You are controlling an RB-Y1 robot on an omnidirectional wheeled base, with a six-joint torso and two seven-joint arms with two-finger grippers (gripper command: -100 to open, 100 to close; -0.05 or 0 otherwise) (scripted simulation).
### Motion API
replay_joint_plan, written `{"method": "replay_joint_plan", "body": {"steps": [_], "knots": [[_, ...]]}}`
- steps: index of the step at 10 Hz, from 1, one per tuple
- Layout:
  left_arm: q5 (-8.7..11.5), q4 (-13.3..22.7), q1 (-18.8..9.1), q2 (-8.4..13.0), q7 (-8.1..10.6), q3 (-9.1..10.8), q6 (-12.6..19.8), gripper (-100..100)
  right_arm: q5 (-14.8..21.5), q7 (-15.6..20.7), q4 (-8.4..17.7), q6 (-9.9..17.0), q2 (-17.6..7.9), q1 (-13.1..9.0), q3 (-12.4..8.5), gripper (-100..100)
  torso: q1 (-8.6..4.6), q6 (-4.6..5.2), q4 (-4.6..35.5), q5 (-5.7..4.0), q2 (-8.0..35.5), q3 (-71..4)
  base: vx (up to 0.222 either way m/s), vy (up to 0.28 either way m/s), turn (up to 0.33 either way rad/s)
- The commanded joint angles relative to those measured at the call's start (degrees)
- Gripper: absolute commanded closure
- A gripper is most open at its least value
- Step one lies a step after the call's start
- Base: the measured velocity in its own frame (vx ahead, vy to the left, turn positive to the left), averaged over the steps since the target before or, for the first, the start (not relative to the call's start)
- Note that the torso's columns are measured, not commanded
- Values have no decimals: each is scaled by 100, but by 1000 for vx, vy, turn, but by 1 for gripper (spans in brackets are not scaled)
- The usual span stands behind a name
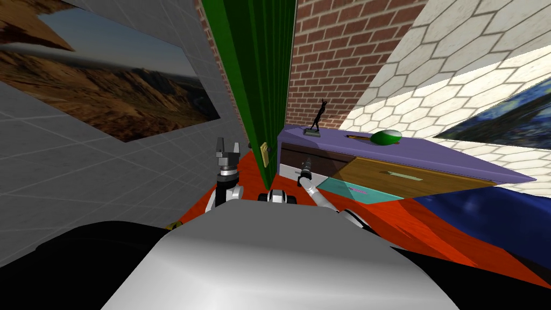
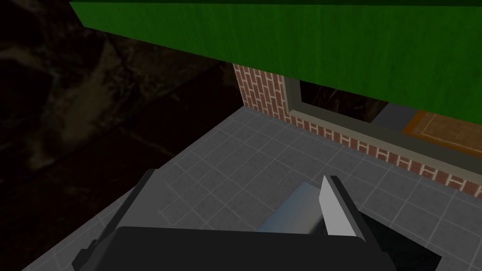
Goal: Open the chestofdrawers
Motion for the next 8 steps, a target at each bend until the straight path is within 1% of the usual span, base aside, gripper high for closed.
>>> {"method": "replay_joint_plan", "body": {"steps": [1, 5, 6, 7, 8], "knots": [[0, 0, 0, 0, 0, 0, 0, 0, 202, -31, -35, 270, 25, 117, 35, -100, -1, 1, 8, 0, 26, 17, 171, -21, 9], [0, 0, -1, 0, 0, 0, 0, 0, 506, -90, -68, 663, 65, 294, 94, -100, 8, 0, 15, 3, 48, 31, 122, 3, 15], [0, 0, -2, 0, 0, 0, 0, 0, 462, -92, -37, 590, 58, 250, 88, -100, 8, -2, 12, 2, 45, 27, 10, 20, 58], [0, 0, -3, 0, 0, 0, 0, 0, 471, -101, -32, 615, 60, 250, 90, -100, 4, 1, 18, 2, 65, 40, 1, 7, 1], [0, 1, -3, 0, 0, 0, 1, 0, 470, -101, -33, 612, 60, 249, 90, 100, -2, 1, 19, 0, 62, 40, 0, 0, 0]]}}
